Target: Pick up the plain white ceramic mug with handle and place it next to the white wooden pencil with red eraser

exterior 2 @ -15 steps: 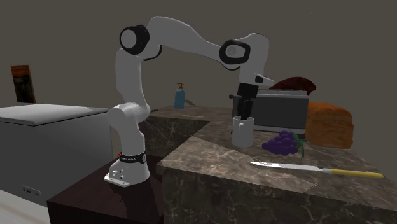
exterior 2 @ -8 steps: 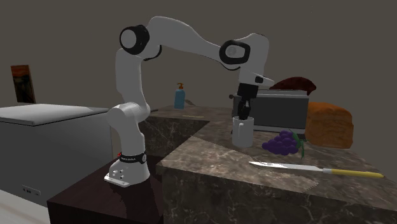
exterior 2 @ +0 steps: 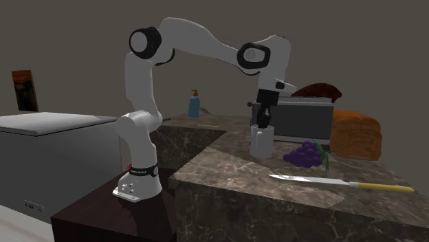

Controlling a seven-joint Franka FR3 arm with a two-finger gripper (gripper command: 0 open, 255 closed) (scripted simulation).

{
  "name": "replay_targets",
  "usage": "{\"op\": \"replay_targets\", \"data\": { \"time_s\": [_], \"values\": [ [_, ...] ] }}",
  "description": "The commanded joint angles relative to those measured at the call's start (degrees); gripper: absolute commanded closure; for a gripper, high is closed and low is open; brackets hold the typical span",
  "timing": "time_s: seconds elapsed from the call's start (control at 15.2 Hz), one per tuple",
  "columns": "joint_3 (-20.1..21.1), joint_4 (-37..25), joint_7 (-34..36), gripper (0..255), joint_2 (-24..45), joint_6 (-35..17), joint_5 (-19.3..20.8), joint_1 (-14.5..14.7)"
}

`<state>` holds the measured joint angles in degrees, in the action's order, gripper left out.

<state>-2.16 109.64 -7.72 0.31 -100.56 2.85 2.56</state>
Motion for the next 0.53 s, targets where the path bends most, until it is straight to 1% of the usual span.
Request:
{"op": "replay_targets", "data": {
  "time_s": [0.0, 0.46],
  "values": [
    [0.0, -0.9, -0.1, 255, -0.2, 1.2, 0.0, 0.0],
    [0.0, -5.8, -0.3, 255, -0.7, 6.5, 0.0, 0.0]
  ]
}}
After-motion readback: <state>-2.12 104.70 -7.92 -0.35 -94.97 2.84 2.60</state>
